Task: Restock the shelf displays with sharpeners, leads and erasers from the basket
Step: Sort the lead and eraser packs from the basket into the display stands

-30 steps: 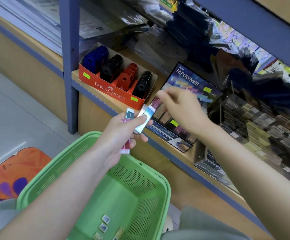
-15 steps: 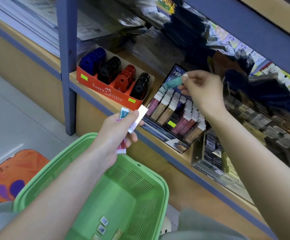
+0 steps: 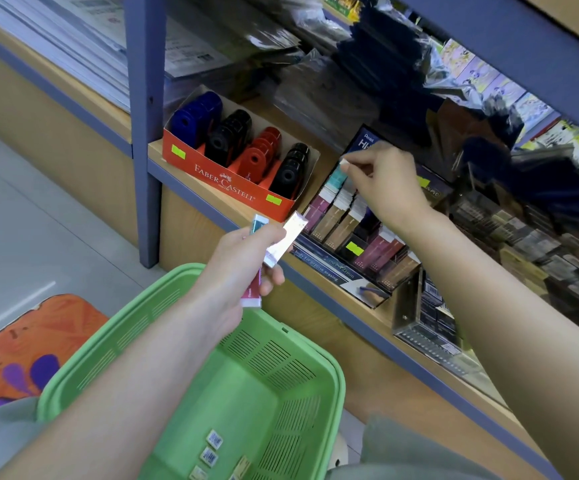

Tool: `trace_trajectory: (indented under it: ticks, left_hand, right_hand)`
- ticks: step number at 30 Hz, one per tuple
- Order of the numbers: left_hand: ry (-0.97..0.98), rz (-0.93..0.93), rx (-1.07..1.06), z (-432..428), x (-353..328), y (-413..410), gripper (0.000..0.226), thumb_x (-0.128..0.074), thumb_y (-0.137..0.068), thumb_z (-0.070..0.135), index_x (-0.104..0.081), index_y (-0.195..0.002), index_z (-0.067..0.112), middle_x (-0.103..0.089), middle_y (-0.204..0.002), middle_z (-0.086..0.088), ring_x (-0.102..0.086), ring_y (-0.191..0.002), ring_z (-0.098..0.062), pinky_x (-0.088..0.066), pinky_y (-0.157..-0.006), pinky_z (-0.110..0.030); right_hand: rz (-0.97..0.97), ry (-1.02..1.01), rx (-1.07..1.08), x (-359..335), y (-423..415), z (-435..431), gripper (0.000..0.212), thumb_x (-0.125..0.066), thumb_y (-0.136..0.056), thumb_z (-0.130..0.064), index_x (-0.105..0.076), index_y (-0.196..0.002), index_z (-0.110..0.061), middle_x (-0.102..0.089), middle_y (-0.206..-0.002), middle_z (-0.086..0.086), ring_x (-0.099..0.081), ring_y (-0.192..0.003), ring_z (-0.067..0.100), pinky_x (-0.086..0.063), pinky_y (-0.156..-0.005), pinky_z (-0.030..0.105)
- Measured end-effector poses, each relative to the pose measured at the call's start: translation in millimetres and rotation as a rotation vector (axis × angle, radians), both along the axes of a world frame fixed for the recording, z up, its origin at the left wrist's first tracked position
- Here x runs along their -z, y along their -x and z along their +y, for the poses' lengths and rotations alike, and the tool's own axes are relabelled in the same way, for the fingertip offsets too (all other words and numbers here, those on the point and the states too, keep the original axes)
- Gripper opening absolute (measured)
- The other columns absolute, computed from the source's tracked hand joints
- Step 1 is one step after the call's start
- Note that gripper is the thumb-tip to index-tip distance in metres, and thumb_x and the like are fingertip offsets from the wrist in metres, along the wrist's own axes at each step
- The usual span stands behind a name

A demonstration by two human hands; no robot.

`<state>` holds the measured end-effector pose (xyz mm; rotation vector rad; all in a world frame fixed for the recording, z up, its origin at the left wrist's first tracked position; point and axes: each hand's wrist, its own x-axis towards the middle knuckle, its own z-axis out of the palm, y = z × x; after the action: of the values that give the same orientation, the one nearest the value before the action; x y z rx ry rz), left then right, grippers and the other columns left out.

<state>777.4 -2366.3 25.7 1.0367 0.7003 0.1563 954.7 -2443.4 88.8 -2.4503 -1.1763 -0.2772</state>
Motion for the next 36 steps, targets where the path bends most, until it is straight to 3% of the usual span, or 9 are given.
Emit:
trace_trajectory:
  ticks: [6,10,12,20,23,25,28,32,36]
  left_hand:
    - [-0.013,0.002,0.011,-2.3,0.8,-0.3,0.032,-0.053,-0.092,0.025,-0.058,-0.113,0.001,-0.052,-0.046,-0.002,-0.033,-0.034,-0.010,-0.029,-0.035,-0.017]
    - [-0.010,0.002,0.020,-2.8,1.5,-0.2,0.035,-0.054,-0.092,0.026,-0.057,-0.115,-0.001,-0.051,-0.047,-0.003,-0.033,-0.033,-0.010,-0.030,-0.034,-0.016]
    - [-0.011,0.004,0.023,-2.4,1.9,-0.6,0.036,-0.054,-0.092,0.027,-0.056,-0.115,-0.001,-0.052,-0.047,-0.003,-0.033,-0.033,-0.010,-0.030,-0.034,-0.016]
    - [-0.038,-0.005,0.017,-1.9,6.5,-1.5,0.033,-0.055,-0.093,0.028,-0.060,-0.110,0.000,-0.053,-0.048,-0.003,-0.035,-0.034,-0.009,-0.031,-0.035,-0.016]
    - [-0.039,-0.006,0.026,-3.0,5.6,-3.3,0.038,-0.055,-0.093,0.030,-0.058,-0.113,-0.003,-0.053,-0.048,-0.003,-0.034,-0.033,-0.010,-0.030,-0.035,-0.016]
    - [-0.047,0.004,0.029,-2.5,5.9,-4.0,0.039,-0.055,-0.093,0.031,-0.058,-0.113,-0.003,-0.053,-0.048,-0.002,-0.035,-0.034,-0.010,-0.031,-0.035,-0.016]
    - [-0.049,0.008,0.025,-1.4,7.6,-3.5,0.039,-0.055,-0.094,0.031,-0.058,-0.113,-0.002,-0.053,-0.048,-0.002,-0.035,-0.033,-0.009,-0.031,-0.035,-0.016]
    - [-0.050,0.017,0.029,-2.0,9.2,-3.1,0.035,-0.055,-0.094,0.032,-0.061,-0.110,0.002,-0.053,-0.048,-0.002,-0.035,-0.033,-0.009,-0.031,-0.035,-0.015]
    - [-0.059,0.012,0.035,-4.0,7.7,-3.8,0.030,-0.054,-0.094,0.032,-0.062,-0.107,0.006,-0.053,-0.048,-0.002,-0.035,-0.033,-0.009,-0.030,-0.035,-0.015]
  right_hand:
    - [0.113,0.008,0.038,-4.4,-5.2,0.0,0.015,-0.058,-0.094,-0.014,-0.069,-0.102,-0.008,-0.063,-0.086,0.001,-0.061,-0.083,0.013,-0.039,-0.073,0.004]
    - [0.203,0.048,0.037,-9.4,-11.6,0.6,0.011,-0.060,-0.092,-0.013,-0.069,-0.097,-0.009,-0.062,-0.081,-0.002,-0.065,-0.086,0.017,-0.051,-0.090,0.029]
    - [0.201,0.076,0.032,-11.5,-14.3,2.0,0.011,-0.061,-0.092,-0.014,-0.070,-0.098,-0.011,-0.062,-0.085,0.000,-0.063,-0.089,0.017,-0.051,-0.092,0.032]
    - [0.191,0.055,0.040,-11.3,-17.5,8.6,0.007,-0.063,-0.090,-0.013,-0.069,-0.095,-0.013,-0.065,-0.092,0.007,-0.064,-0.086,0.016,-0.052,-0.089,0.027]
    - [0.212,0.047,0.066,-16.3,-21.1,3.7,0.009,-0.059,-0.093,-0.010,-0.067,-0.097,-0.011,-0.064,-0.088,0.006,-0.062,-0.065,0.002,-0.051,-0.070,0.009]
    - [0.218,0.087,0.066,-16.4,-22.0,4.1,0.017,-0.058,-0.093,-0.010,-0.067,-0.106,-0.004,-0.064,-0.095,0.007,-0.064,-0.071,0.009,-0.048,-0.068,0.008]
    - [0.190,0.112,0.038,-15.0,-19.2,10.1,0.019,-0.062,-0.091,-0.013,-0.069,-0.106,-0.004,-0.066,-0.099,0.008,-0.064,-0.089,0.019,-0.050,-0.087,0.021]
    - [0.122,0.127,0.018,-12.7,-15.6,11.3,0.016,-0.063,-0.091,-0.015,-0.071,-0.101,-0.007,-0.064,-0.090,0.002,-0.060,-0.086,0.013,-0.040,-0.077,0.011]
    - [0.074,0.044,0.096,-12.6,-22.9,-4.1,0.019,-0.051,-0.093,-0.010,-0.069,-0.101,-0.009,-0.065,-0.097,0.008,-0.060,-0.096,0.022,-0.041,-0.081,0.019]
